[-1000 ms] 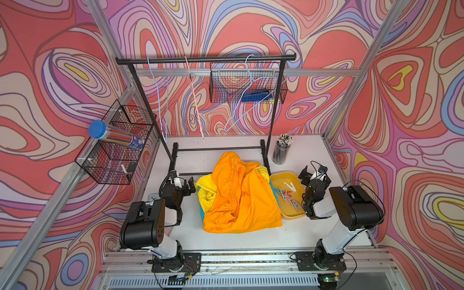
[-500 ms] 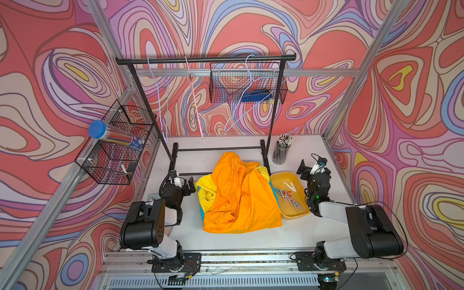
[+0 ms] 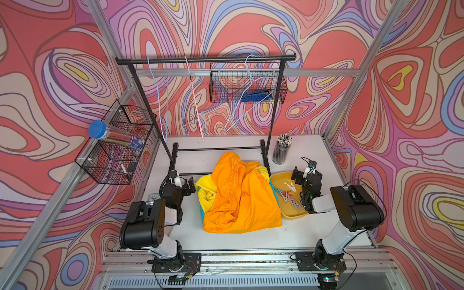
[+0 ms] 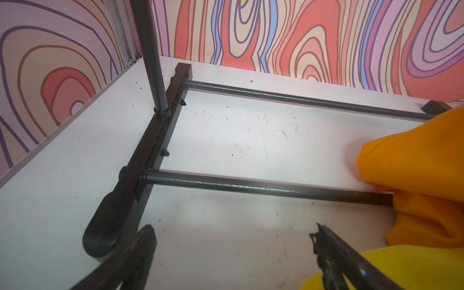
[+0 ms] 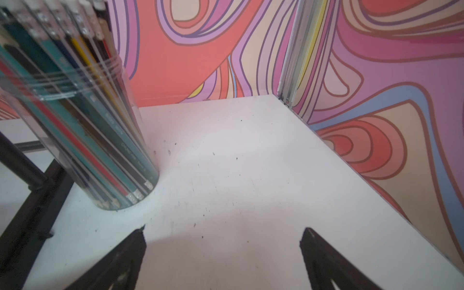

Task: Remove the clothespins securing shorts to the hanger
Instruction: Reset both arms

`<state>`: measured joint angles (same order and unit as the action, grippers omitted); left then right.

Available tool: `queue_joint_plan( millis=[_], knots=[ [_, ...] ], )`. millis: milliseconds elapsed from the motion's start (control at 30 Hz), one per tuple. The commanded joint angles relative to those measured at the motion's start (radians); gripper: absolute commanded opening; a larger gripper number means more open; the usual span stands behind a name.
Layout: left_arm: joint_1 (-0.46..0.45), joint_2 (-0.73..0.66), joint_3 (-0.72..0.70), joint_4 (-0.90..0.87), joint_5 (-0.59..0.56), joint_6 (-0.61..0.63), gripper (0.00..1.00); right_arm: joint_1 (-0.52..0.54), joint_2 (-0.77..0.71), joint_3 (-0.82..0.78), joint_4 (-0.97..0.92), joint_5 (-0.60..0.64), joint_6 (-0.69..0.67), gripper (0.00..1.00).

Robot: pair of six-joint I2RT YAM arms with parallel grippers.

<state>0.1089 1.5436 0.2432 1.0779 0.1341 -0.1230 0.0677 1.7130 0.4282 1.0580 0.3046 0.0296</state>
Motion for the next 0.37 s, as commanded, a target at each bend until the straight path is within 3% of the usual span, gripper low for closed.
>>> queue_joint_plan(
  millis=[0,167,333],
  knots=[
    [-0.012,-0.010,0.042,-0.022,0.005,0.028,1.00,0.001,0.006,0.008,-0.012,0.001,-0.009,0.98],
    [-0.065,-0.007,0.139,-0.210,0.005,0.106,1.00,0.003,0.005,0.009,-0.017,-0.001,-0.008,0.98],
    [-0.067,-0.005,0.134,-0.199,-0.007,0.102,1.00,0.002,0.003,0.009,-0.018,0.000,-0.008,0.98]
  ],
)
